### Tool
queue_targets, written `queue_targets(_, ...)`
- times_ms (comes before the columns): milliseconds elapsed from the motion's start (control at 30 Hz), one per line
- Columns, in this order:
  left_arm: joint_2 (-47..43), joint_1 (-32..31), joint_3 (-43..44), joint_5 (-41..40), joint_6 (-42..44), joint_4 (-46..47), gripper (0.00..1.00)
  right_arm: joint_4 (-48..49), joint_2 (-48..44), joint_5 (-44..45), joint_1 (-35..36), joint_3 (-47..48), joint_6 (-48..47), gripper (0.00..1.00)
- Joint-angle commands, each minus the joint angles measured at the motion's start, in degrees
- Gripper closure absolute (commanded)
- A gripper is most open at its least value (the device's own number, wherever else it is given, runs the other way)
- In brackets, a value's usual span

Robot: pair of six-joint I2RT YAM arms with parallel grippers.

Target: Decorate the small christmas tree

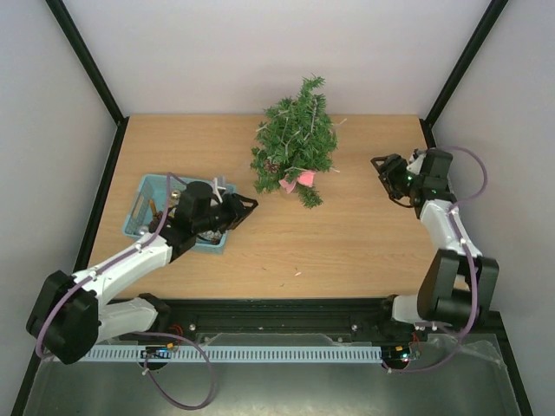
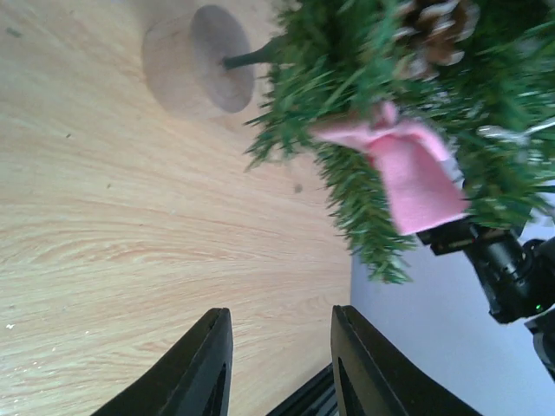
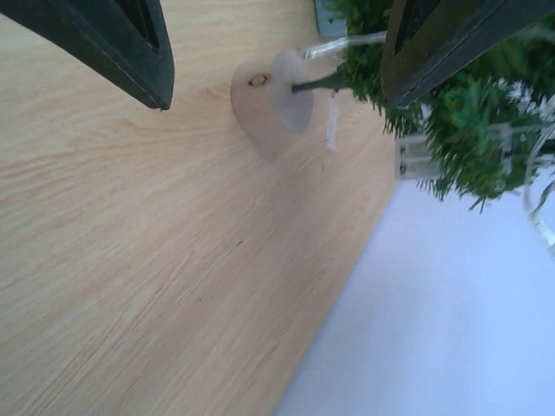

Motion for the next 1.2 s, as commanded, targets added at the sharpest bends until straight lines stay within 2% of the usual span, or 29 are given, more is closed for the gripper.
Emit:
queue_targets(0, 2.9, -2.1, -1.3, -3.5, -2.9, 5.7, 0.68, 13.0, 7.7, -4.3, 0.0, 1.3, 7.3, 0.34)
queue_targets(133, 8.2, -3.8, 1.0, -3.4, -4.3, 11.5, 0.71, 21.2, 19.2, -6.1, 0.2, 5.9, 10.2, 0.36)
queue_targets(233, 12.0, -5.9, 3.7, -4.5, -5.1, 14.2, 0.75, 24.4, 28.6, -8.4, 1.3, 13.1, 11.3, 0.38)
queue_targets(433, 18.2, -7.0, 5.7, -7.5, -6.8, 18.5, 0.79, 22.4, 39.1, -11.0, 6.1, 24.2, 10.9, 0.39)
queue_targets(733, 22.9, -5.6, 9.5, -10.1, -5.0, 19.2, 0.8, 20.9, 41.3, -11.9, 11.9, 25.0, 6.8, 0.39)
queue_targets(1167, 25.2, -1.3, 12.5, -9.9, -2.5, 17.7, 0.81, 22.3, 34.5, -10.6, 12.1, 12.2, 5.3, 0.39)
